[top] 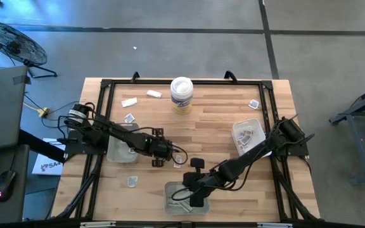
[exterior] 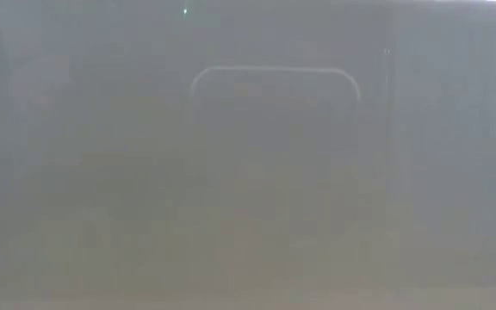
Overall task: Pick & Place First Aid Supplies
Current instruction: Put the orange ointment pack into the white bin
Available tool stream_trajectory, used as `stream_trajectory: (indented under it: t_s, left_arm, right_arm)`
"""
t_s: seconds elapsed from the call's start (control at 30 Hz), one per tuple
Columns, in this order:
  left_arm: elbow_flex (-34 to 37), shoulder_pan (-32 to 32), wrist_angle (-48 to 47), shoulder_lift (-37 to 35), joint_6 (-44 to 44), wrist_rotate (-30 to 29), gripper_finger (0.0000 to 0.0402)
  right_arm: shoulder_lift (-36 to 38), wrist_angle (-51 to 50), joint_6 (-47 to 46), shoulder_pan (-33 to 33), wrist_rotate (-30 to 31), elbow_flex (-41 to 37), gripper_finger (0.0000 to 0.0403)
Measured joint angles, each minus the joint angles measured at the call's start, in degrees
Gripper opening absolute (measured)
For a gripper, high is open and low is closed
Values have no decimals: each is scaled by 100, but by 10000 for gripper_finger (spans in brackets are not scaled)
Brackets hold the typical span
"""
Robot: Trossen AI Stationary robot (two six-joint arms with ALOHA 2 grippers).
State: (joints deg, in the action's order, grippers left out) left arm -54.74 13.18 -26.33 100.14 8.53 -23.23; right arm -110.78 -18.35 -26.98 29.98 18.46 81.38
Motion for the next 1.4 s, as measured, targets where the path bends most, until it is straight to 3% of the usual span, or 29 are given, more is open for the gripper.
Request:
stream_trajectory:
  t_s: [0.13,0.47,0.67,1.0,1.2,1.4]
  left_arm:
    - [-4,-156,14,0,-298,305,132]
    - [-12,-585,71,307,-780,1098,7]
    - [-27,-570,137,433,-449,954,3]
    - [-168,-197,-26,-396,-89,694,0]
    - [-173,163,-89,-827,-52,752,0]
    - [-188,459,-23,-1071,33,927,0]
  right_arm:
    - [0,-2,0,0,0,0,4]
    - [0,8,-168,34,-73,0,4]
    - [0,22,-170,135,-81,0,3]
    - [0,64,-158,195,-28,0,3]
    - [0,61,150,195,563,0,3]
    - [57,49,1571,152,1454,-2,19]
